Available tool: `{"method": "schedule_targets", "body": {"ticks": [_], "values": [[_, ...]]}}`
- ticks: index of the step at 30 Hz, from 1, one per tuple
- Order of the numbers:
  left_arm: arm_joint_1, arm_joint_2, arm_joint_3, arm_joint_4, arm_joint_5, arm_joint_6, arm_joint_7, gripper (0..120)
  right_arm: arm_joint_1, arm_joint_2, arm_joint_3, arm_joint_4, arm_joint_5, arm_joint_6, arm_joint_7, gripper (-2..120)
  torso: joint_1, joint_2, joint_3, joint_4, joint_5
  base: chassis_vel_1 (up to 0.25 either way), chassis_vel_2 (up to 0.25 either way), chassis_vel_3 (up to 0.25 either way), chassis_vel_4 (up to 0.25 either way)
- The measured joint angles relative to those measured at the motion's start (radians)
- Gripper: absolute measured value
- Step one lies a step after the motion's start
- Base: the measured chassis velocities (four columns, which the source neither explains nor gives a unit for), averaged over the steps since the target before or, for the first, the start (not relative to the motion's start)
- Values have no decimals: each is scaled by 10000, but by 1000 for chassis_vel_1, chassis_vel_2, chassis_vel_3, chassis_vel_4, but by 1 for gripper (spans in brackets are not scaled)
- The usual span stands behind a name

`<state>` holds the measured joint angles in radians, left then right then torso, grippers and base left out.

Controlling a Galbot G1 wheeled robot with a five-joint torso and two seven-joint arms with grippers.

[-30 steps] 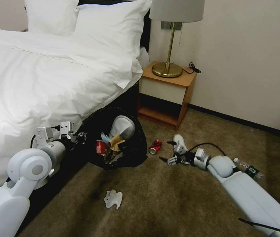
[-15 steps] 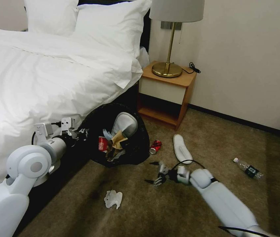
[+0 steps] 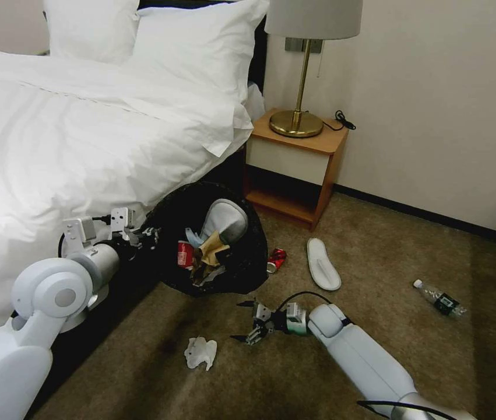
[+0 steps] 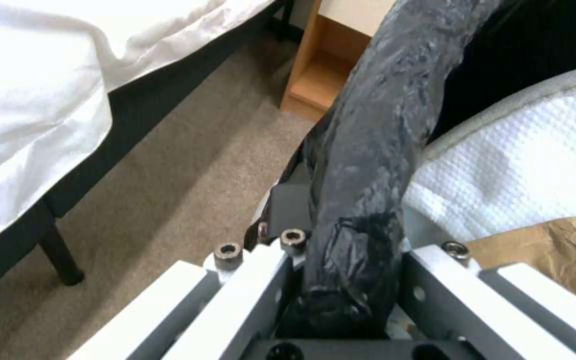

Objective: Pick up the trash bin, then pick up the garbage on the floor and place it into the trash bin.

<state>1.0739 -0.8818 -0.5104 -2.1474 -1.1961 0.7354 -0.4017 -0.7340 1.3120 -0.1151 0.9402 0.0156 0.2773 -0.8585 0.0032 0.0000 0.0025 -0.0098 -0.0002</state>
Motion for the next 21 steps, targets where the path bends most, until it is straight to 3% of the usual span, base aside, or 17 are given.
{"method": "schedule_targets", "body": {"ticks": [21], "values": [[98, -88, -12, 37, 381, 0, 346, 2, 219, 1423, -416, -2150, -555, -514, 869, 100, 0, 0, 0, -1, 0, 0, 0, 0, 0]]}}
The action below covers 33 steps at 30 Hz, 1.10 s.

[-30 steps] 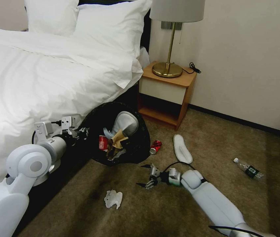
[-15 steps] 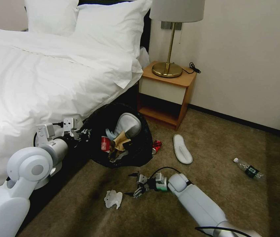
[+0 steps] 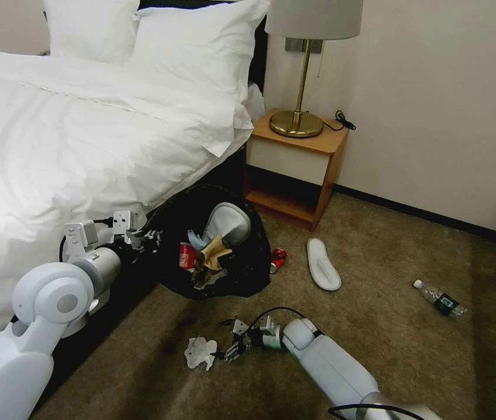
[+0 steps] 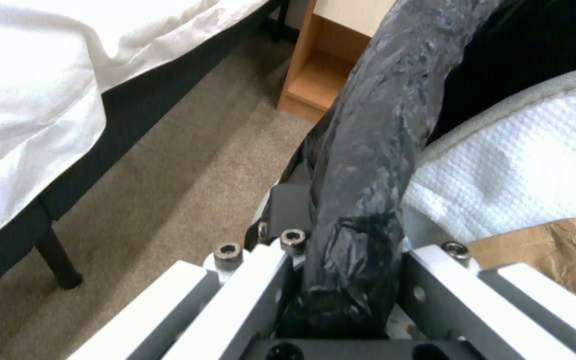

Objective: Pick up the trash bin, then pick up the garbage on the floor and place it into the trash bin.

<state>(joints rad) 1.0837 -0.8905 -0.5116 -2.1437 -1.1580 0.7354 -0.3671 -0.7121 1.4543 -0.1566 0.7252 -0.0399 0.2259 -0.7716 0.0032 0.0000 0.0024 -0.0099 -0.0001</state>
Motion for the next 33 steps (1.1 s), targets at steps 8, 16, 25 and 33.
{"method": "schedule_targets", "body": {"ticks": [8, 16, 25, 33], "values": [[-111, -159, 122, 198, 241, 0, 209, 2, 21, 360, -95, -445, -101, -116, 319, 100, 0, -1, 0, 0, 0, 0, 0, 0, 0], [-117, -164, 143, 202, 244, 0, 222, 2, 18, 509, -168, -716, -397, -111, 342, 99, 0, 0, 0, 0, 0, 0, 0, 0, 0], [-74, -249, 151, 207, 307, 0, 229, 2, 254, 1099, 185, -1434, -1316, 0, 358, 73, 0, 0, 0, 1, 1, 0, 0, 0, 0], [19, -183, 76, 153, 314, -1, 225, 2, 299, 1104, 214, -1430, -1448, 55, 386, 45, 0, 0, 0, 0, 1, 0, 0, 0, 0]]}}
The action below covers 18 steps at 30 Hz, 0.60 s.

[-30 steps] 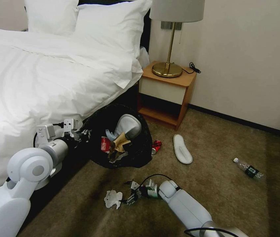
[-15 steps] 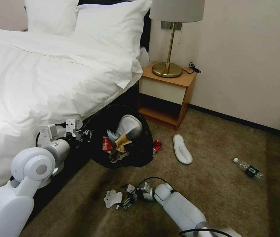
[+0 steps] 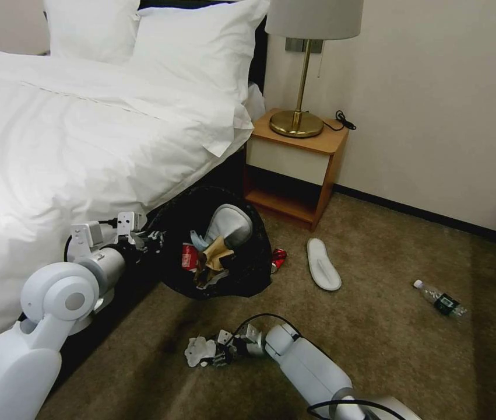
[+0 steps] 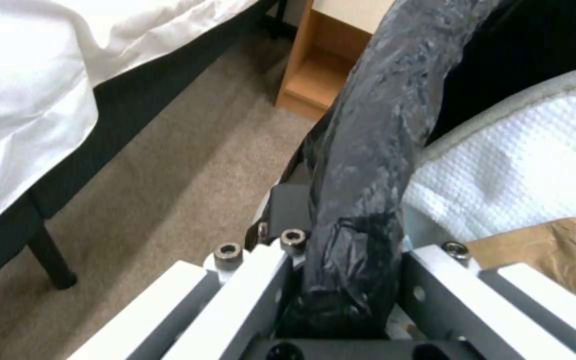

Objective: Pick up the trash bin, then pick up the garbage on the floor and place it into the trash bin.

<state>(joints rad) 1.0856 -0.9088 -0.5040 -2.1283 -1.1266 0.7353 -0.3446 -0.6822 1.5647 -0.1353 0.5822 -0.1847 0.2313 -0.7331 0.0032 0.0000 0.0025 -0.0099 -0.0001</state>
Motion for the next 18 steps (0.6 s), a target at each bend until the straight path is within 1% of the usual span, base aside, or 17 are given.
{"method": "schedule_targets", "body": {"ticks": [1, 2, 3, 4, 5, 6, 7, 8, 9, 10, 11, 12, 16, 17, 18], "values": [[32, -8, -3, -7, 19, 1, 0, 2, -19, -14, -5, 10, -5, 2, 8, 42, 0, 0, 0, 0, 0, 0, 0, 0, 0], [58, -23, -3, -16, 51, 0, 4, 2, -38, -24, -7, 21, -31, 8, 18, 35, 0, 0, 0, 0, 1, 0, 0, 0, 0], [58, -23, -3, -16, 51, 0, 4, 2, -38, -24, -7, 21, -31, 8, 18, 35, 0, 0, 0, 0, 1, 0, 0, 0, 0], [64, -33, -2, -25, 64, 1, 4, 2, -55, -40, -10, 55, -100, 15, 40, 28, 0, -1, 0, 0, 0, 0, 0, 0, 0], [64, -33, -2, -25, 64, 1, 4, 2, -55, -40, -10, 55, -100, 15, 40, 28, 0, -1, 0, 0, 0, 0, 0, 0, 0], [65, -34, -2, -26, 64, 1, 5, 2, -61, -46, -12, 70, -120, 15, 44, 25, 0, 0, 0, 0, 1, 0, 0, 0, 0], [64, -36, -1, -30, 64, 1, -6, 2, -84, -69, -15, 118, -140, 22, 94, 16, 0, -1, 0, 0, 0, 0, 0, 0, 0], [63, -35, -1, -30, 63, 0, -13, 2, -97, -84, -15, 154, -96, 26, 145, 13, 0, 0, 0, 0, 1, 0, 0, 0, 0], [63, -35, -1, -30, 63, 0, -13, 2, -97, -84, -15, 154, -96, 26, 145, 13, 0, 0, 0, 0, 1, 0, 0, 0, 0], [69, -33, -10, -30, 58, 1, -18, 2, -133, -161, -18, 339, 99, 9, 181, 5, 0, 0, 1, 0, 1, 0, 0, 0, 0], [69, -33, -10, -30, 58, 1, -18, 2, -133, -161, -18, 339, 99, 9, 181, 5, 0, 0, 1, 0, 1, 0, 0, 0, 0], [82, -34, -23, -30, 57, 0, -29, 2, -162, -274, -34, 558, 270, -61, 187, 1, 0, 0, 0, 1, 2, 0, 0, 0, 0], [92, -75, -81, -23, 32, 1, -101, 2, -263, -722, -100, 1297, 837, -343, 195, 0, 0, 0, 0, -1, 1, 0, 0, 0, 0], [92, -75, -81, -23, 32, 1, -101, 2, -263, -722, -100, 1297, 837, -343, 195, 0, 0, 0, 0, -1, 1, 0, 0, 0, 0], [91, -92, -123, -17, 8, 1, -129, 2, -306, -944, -96, 1607, 1092, -419, 209, 0, 0, 0, 0, 0, 1, 0, 0, 0, 0]]}}
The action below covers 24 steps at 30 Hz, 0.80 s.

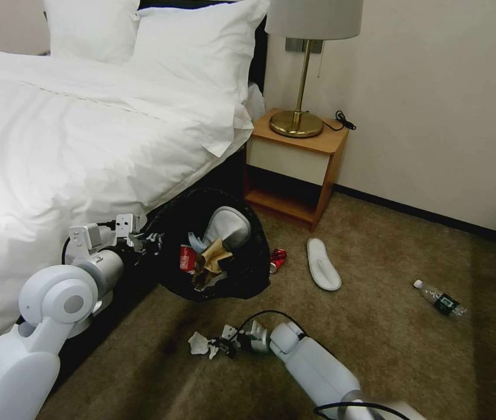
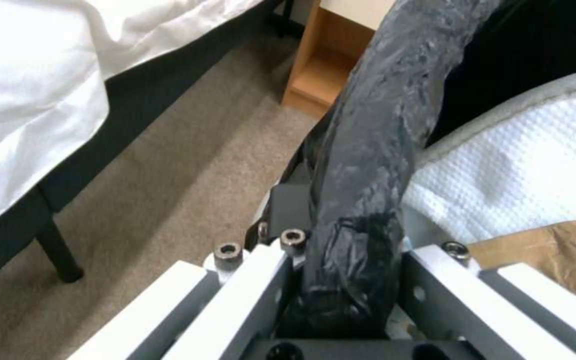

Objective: Pick up the trash bin, then pick up the garbage on the floor and place it into the trash bin.

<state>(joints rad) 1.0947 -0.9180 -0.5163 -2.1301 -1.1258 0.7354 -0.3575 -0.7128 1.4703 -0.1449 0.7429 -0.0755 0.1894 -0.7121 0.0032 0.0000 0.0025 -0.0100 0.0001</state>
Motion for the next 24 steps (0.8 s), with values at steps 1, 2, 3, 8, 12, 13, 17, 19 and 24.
{"method": "schedule_targets", "body": {"ticks": [1, 2, 3, 8, 12, 13, 17, 19, 24], "values": [[0, -5, -28, 2, -11, 0, -18, 2, -55, -184, 8, 289, 192, -103, 35, 0, 0, 0, 0, 0, 0, 0, 0, 0, 0], [0, -5, -28, 2, -11, 0, -18, 2, -55, -184, 8, 289, 192, -103, 35, 0, 0, 0, 0, 0, 0, 0, 0, 0, 0], [3, -5, -64, 1, -35, 0, -39, 2, -110, -372, 16, 614, 440, -222, 96, 0, 0, 0, 0, 0, 1, 0, 0, 0, 0], [23, -6, -136, -3, -126, 0, -213, 2, -223, -936, 173, 1595, 957, -549, 307, 0, 0, 0, 0, 0, 1, 0, 0, 0, 0], [69, -33, -199, 42, -217, 0, -420, 2, -454, -1473, 624, 2612, 1476, -1099, 705, 0, 0, 0, 0, -1, 2, 0, 0, 0, 0], [95, -34, -222, 62, -223, 0, -457, 2, -506, -1594, 786, 2822, 1632, -1256, 843, 0, 0, 0, 0, -1, 1, 0, 0, 0, 0], [212, -57, -413, 69, -320, 0, -557, 2, -527, -1922, 1272, 3098, 2002, -1595, 1191, 0, 0, 0, 0, -1, 0, 0, 0, 0, 0], [250, -58, -482, 49, -371, 0, -594, 2, -504, -1980, 1410, 3098, 2024, -1629, 1279, 0, 0, 0, 0, -1, 2, 0, 0, 0, 0], [409, -37, -697, -26, -578, 0, -784, 2, -477, -2618, 2088, 3644, 2290, -2297, 1854, 0, 0, 0, 0, 3, 2, 0, 0, 0, 0]]}}
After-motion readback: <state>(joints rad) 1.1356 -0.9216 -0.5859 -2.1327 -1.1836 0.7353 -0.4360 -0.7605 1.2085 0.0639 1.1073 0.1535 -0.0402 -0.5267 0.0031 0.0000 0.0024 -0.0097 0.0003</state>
